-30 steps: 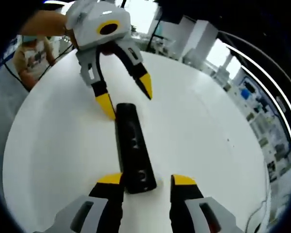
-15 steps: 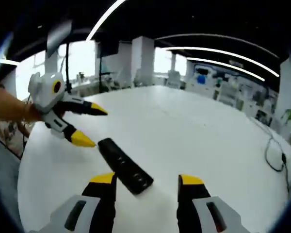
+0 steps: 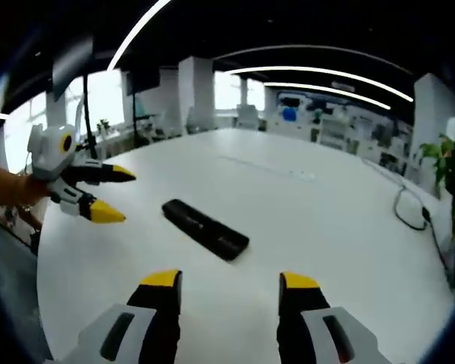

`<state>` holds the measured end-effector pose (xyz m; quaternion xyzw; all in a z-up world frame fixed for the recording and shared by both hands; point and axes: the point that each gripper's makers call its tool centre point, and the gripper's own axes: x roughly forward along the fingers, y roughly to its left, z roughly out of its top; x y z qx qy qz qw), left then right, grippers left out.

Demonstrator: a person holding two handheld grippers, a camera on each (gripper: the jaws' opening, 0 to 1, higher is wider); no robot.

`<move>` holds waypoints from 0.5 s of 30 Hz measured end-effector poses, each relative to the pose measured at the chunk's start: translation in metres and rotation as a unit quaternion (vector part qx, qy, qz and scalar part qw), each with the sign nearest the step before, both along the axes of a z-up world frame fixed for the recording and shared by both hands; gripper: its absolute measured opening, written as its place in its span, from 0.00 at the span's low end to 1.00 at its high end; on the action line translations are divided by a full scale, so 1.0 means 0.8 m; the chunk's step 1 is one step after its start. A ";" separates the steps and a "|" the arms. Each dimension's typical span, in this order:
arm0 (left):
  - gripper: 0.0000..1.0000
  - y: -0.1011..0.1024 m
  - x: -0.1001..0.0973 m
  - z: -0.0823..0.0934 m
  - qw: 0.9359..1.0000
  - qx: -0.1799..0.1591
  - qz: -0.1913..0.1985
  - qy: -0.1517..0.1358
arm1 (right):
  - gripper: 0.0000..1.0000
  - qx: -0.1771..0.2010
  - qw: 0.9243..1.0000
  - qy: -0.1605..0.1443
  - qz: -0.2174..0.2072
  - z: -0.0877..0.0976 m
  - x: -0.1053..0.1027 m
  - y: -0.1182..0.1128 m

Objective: Press the specified remote control buttons in sequence, fully releasing each button before pressing the next.

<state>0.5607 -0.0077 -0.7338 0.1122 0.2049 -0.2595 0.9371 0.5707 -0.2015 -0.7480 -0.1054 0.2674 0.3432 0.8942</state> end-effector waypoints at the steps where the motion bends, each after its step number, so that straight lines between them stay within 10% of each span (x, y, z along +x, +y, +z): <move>1: 0.64 0.003 -0.003 0.002 1.000 -0.002 0.003 -0.002 | 0.49 -0.007 1.000 -0.001 0.002 0.002 -0.006 -0.004; 15: 0.66 0.012 -0.071 0.026 1.000 0.005 -0.011 -0.010 | 0.47 -0.039 0.999 -0.002 0.005 0.025 -0.075 -0.030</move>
